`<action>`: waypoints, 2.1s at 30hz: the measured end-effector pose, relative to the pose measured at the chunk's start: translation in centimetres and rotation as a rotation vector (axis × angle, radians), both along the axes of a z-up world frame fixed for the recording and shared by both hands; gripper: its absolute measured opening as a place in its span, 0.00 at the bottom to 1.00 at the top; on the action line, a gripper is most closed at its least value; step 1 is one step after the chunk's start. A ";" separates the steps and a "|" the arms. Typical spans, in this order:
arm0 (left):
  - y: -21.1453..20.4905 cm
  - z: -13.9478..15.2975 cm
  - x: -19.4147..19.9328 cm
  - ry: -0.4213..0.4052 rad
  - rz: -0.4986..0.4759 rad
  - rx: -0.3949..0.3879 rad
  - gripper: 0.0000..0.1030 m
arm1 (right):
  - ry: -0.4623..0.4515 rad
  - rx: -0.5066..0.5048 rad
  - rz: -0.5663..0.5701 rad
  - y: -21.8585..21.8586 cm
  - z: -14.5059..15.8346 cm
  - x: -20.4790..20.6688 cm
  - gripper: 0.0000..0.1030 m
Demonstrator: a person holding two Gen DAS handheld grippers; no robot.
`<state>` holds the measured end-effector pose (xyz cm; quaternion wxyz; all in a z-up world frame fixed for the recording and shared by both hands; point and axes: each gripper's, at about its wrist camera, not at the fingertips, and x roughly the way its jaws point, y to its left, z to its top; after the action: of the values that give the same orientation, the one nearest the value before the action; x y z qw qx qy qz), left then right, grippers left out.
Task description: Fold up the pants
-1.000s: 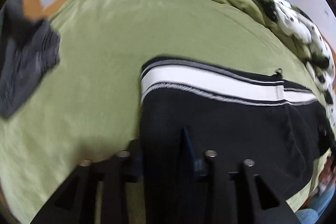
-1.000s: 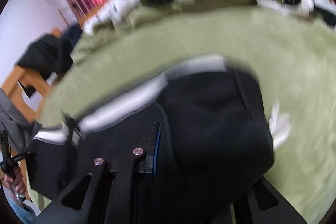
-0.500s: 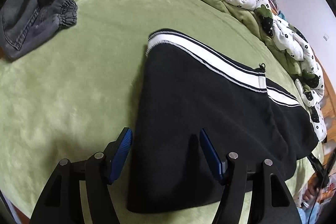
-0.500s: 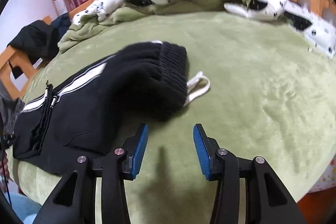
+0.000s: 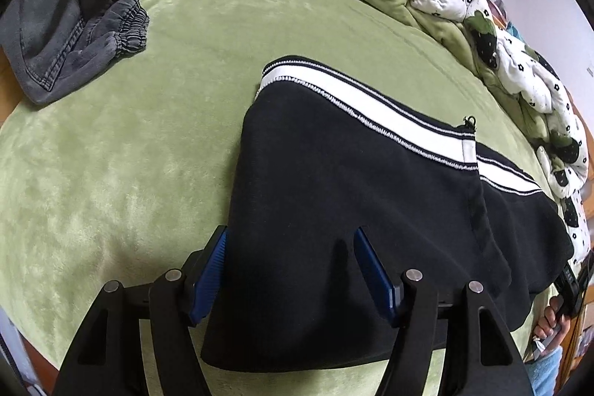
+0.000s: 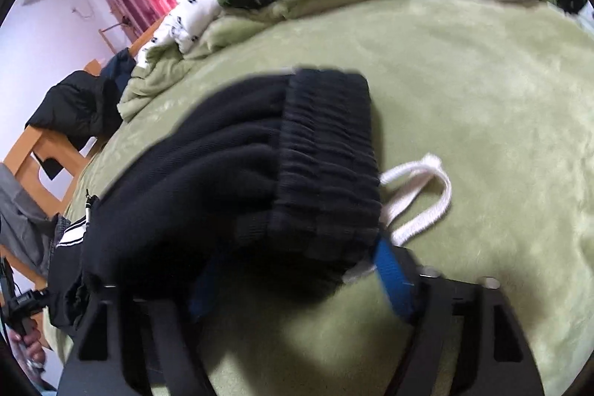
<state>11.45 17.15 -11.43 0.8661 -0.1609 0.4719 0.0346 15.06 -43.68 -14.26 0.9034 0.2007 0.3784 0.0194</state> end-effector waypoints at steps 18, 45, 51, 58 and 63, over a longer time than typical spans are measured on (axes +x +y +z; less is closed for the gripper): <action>0.1 1.3 -0.4 0.002 -0.034 -0.006 0.64 | 0.053 -0.373 0.032 -4.1 0.7 -3.6 0.57; 4.7 -1.3 -7.2 -0.075 -0.086 -0.287 0.64 | 0.100 -0.440 -0.007 3.8 3.4 -2.6 0.49; 5.7 -4.5 -6.4 -0.059 -0.021 -0.390 0.64 | 0.097 -0.319 -0.006 5.7 5.4 -6.1 0.49; 5.4 -3.8 -4.3 0.000 -0.062 -0.245 0.64 | 0.076 -0.264 0.119 11.3 7.2 -7.5 0.50; 4.6 -3.6 -4.3 -0.018 -0.082 -0.316 0.12 | 0.039 -0.242 0.214 16.6 8.2 -5.4 0.50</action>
<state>7.16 21.71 -15.03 0.8349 -0.2759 0.4700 -0.0770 9.71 -27.12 -6.05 0.9062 0.0494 0.4148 0.0661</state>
